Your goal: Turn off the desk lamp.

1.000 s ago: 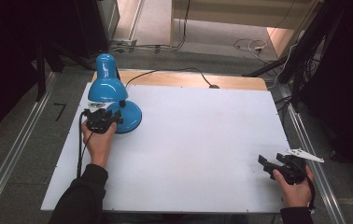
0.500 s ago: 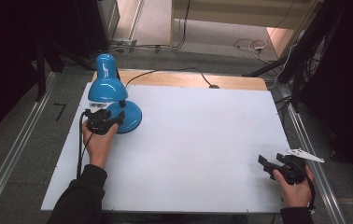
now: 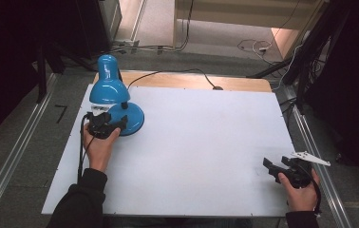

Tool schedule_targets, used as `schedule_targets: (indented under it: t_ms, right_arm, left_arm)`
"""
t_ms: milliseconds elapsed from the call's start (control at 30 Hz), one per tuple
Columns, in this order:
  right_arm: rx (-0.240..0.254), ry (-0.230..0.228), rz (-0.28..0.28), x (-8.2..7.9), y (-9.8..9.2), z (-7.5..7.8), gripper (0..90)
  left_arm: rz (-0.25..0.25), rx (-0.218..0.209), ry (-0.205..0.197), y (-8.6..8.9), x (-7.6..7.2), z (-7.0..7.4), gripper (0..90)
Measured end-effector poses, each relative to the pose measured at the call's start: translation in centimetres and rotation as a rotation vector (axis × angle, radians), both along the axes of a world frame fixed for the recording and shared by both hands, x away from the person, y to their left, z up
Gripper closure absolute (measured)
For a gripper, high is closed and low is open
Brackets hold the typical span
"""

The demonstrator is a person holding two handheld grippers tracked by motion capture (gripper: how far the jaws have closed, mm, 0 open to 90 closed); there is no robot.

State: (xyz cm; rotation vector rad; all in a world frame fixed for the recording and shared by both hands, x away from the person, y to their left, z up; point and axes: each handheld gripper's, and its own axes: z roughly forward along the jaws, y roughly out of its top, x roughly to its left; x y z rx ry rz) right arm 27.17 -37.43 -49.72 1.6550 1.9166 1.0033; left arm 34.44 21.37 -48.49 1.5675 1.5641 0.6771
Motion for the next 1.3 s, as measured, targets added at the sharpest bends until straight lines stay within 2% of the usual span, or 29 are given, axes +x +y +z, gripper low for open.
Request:
schedule_targets:
  t_ms: [233,333,533,767,1133,1300]
  right_arm:
    - [0.002,-0.002,-0.002,0.0,-0.1,0.0,18.2]
    - [0.002,-0.001,-0.002,-0.1,-0.1,0.0,18.2]
    - [0.002,-0.001,-0.003,-0.1,-0.1,0.0,18.2]
    - [0.0,-0.005,-0.003,-0.1,-0.1,0.0,18.1]
    - [0.003,-0.005,-0.005,-0.1,-0.2,0.1,18.2]
    - [0.005,-0.006,-0.007,-0.1,-0.2,0.1,18.2]
  left_arm:
    - [-0.003,0.008,0.008,0.0,-0.4,0.1,29.0]
    - [0.001,-0.011,0.002,0.1,-0.6,0.1,28.9]
    - [0.004,-0.013,0.0,0.2,-1.1,0.1,28.9]
    - [-0.008,-0.004,-0.009,-0.3,-1.8,0.3,27.7]
    - [-0.027,-0.012,-0.008,-0.7,-2.7,0.6,26.2]
    - [-0.029,0.014,-0.013,-0.9,-3.3,0.6,25.7]
